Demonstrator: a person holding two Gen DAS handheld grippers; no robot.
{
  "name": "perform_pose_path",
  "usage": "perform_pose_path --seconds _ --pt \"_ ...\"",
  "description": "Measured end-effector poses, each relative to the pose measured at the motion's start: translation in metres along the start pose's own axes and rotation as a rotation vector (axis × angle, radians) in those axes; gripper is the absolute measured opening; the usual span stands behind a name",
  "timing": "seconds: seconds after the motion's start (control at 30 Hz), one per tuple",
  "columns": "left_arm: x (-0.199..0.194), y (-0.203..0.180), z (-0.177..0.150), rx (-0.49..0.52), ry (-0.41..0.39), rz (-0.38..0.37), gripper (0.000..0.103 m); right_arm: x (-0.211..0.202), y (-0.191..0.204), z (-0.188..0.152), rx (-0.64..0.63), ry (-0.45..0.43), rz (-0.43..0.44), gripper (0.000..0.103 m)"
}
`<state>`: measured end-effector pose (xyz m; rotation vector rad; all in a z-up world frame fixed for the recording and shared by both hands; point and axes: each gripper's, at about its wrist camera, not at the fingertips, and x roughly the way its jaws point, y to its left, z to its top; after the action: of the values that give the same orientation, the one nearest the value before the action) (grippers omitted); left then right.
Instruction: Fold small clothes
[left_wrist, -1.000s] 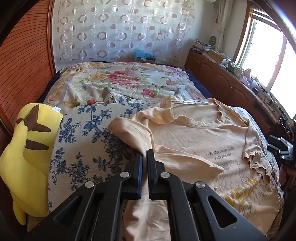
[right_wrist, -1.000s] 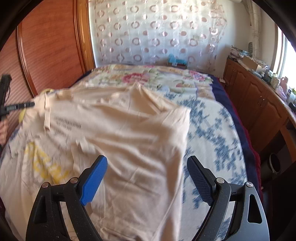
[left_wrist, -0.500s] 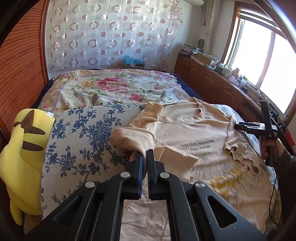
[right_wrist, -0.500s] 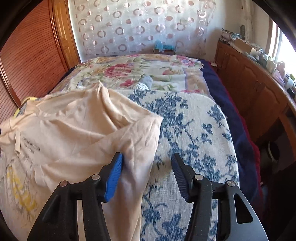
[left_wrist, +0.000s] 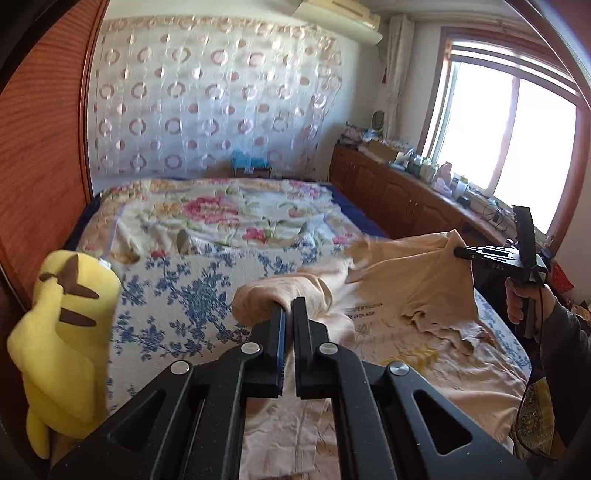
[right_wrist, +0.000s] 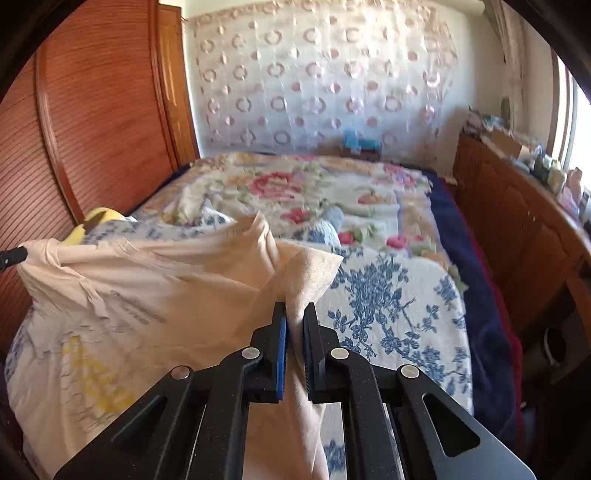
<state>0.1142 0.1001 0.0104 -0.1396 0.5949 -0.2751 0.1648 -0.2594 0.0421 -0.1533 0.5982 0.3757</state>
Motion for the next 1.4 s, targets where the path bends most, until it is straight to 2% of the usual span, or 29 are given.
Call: perform_pose_path --seconds 0.13,0.23,0.47,0.63,0.73,0.87,1.0,1.1,1.23,1.3,1.33,1.37,1.4 --pt "-0.044 0.003 -0.011 -0.002 -0.061 0.014 0.005 -0.062 0.002 -0.025 -0.041 -0.063 0.013 0.008" --pt "-0.069 0.008 -0.026 -0.009 -0.084 0.020 0.005 -0.092 0.003 -0.057 -0.051 -0.063 0.028 0.008" --pt "-0.105 0.009 -0.064 -0.033 -0.086 0.025 0.005 -0.157 -0.014 -0.106 0.004 -0.082 0.049 0.008" --pt "-0.125 0.003 -0.095 -0.031 -0.054 0.043 0.005 -0.191 -0.006 -0.125 -0.003 -0.050 0.059 0.008" --pt "-0.116 -0.003 -0.117 0.009 0.009 0.046 0.005 -0.182 -0.001 -0.146 0.008 0.001 0.108 0.008" --pt "-0.088 0.006 -0.143 -0.020 0.100 0.053 0.005 -0.146 0.003 -0.174 0.000 0.108 0.081 0.008" --pt "-0.083 0.004 -0.151 -0.026 0.118 0.053 0.005 -0.131 0.000 -0.178 0.016 0.143 0.085 0.008" --pt "-0.086 0.003 -0.150 -0.029 0.101 0.038 0.006 -0.133 0.004 -0.173 -0.010 0.149 0.080 0.008" --pt "-0.093 0.001 -0.142 -0.024 0.076 0.045 0.027 -0.142 0.002 -0.175 -0.013 0.137 0.077 0.008" --pt "-0.095 -0.001 -0.136 -0.006 0.074 0.041 0.055 -0.147 0.001 -0.174 -0.014 0.126 0.076 0.010" --pt "-0.094 -0.001 -0.134 -0.002 0.076 0.041 0.060 -0.149 0.000 -0.173 -0.014 0.119 0.075 0.013" --pt "-0.093 0.000 -0.132 -0.002 0.077 0.047 0.072 -0.151 0.000 -0.171 -0.016 0.114 0.070 0.014" --pt "-0.091 0.002 -0.130 -0.003 0.080 0.062 0.079 -0.152 -0.001 -0.171 -0.020 0.112 0.066 0.014"
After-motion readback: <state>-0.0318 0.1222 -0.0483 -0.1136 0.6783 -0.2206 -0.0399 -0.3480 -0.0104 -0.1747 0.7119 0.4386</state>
